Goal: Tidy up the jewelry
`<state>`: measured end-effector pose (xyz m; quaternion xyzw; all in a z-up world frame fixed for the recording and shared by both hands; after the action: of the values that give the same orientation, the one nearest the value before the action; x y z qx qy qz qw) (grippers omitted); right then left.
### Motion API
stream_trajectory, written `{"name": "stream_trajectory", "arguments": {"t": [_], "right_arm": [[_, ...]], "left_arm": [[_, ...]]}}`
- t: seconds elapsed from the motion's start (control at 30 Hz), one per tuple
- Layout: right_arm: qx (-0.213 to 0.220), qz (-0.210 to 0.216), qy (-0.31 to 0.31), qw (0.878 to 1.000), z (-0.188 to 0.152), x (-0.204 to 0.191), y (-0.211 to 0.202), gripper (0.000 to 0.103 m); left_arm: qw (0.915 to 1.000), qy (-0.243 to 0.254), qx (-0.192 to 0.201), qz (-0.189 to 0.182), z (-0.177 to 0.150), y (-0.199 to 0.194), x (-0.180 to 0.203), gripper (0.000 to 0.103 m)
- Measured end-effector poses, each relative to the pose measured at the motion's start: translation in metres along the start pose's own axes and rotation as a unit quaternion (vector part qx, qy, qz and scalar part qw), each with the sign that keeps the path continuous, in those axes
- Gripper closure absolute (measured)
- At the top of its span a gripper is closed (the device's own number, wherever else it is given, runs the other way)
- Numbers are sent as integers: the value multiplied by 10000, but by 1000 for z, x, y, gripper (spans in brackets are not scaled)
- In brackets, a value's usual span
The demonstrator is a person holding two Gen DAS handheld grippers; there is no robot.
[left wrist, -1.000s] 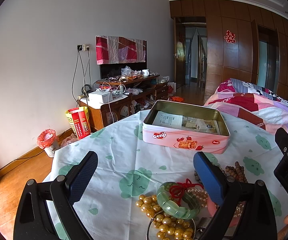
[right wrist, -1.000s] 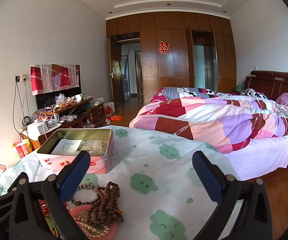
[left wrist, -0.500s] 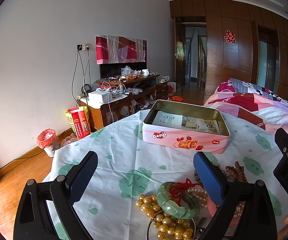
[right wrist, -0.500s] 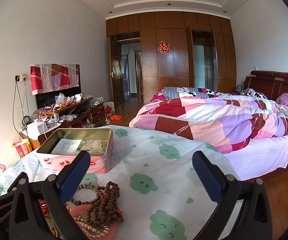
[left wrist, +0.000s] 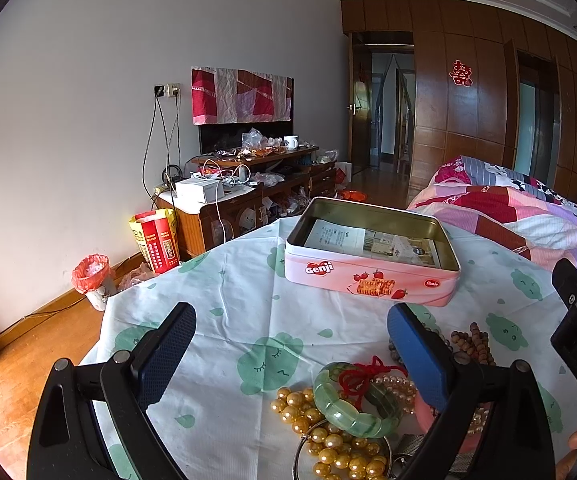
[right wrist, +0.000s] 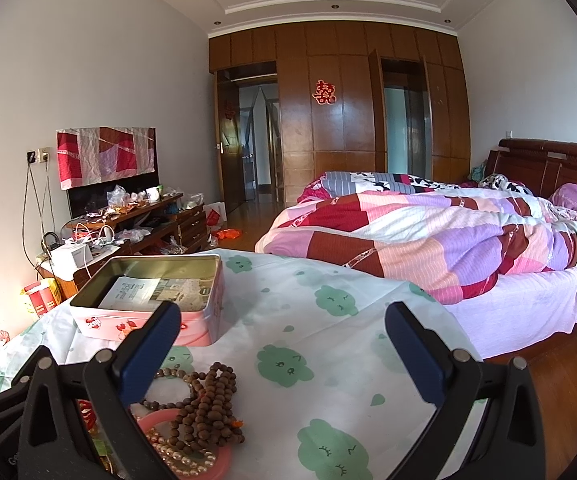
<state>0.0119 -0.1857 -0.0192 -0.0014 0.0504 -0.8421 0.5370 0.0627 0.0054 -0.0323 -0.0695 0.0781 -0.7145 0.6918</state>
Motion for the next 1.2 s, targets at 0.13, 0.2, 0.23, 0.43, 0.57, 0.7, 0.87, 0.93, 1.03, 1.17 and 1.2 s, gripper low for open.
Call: {"name": "stream_trajectory", "arguments": {"t": [0.13, 0.2, 0.23, 0.43, 0.57, 0.7, 0.87, 0.93, 1.03, 1.17, 1.2], "right_arm": [[-142, -125, 253, 9995, -3, 11, 2, 0], [-359, -106, 435, 9984, -8, 21, 7, 0], [-575, -7, 541, 9969, -12, 25, 11, 0], [-1989, 818, 560, 9750, -43, 28, 31, 35], [-2463, 1403, 797, 9557, -60, 16, 22, 35], [-2557, 1789, 690, 9476, -64, -5, 18, 35], [-2730, 1987, 509, 9399, -70, -27, 26, 35], [-2931, 1952, 375, 9352, -78, -32, 31, 41], [-3185, 1973, 370, 9264, -90, -35, 37, 60], [-3067, 2175, 389, 9258, -86, -37, 31, 73], [-2982, 2220, 435, 9273, -83, -37, 29, 75]], "left_arm": [[9985, -291, -438, -176, -10, 5, -8, 6], [9961, -527, -672, -209, -16, 9, -21, 6], [9949, -652, -741, -220, -19, 9, -28, 6], [9907, -643, -1000, -658, -27, 2, -45, 6], [9876, 107, -1035, -1173, -28, -15, -24, 6], [9752, 143, -1192, -1860, -28, -29, 6, 6], [9678, 174, -1710, -1836, -44, -22, 24, 39], [9618, 13, -1983, -1885, -50, -12, 19, 43], [9585, -247, -2059, -1959, -50, -9, 11, 52], [9542, -597, -2116, -2028, -49, -3, 3, 76], [9547, -670, -2077, -2021, -47, -3, 0, 81]]}}
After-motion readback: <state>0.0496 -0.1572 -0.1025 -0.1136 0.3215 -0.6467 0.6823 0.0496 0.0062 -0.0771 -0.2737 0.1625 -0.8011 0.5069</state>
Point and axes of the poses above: each gripper's, at about its wrist camera, not at the fingertips, and y roughly the way its jaws point, x to its right, z to its top, the point moved 7 cm from there along y, roughly the way its jaws point, and after that the axes turned 14 degrees about x, right-handed, at the moved point
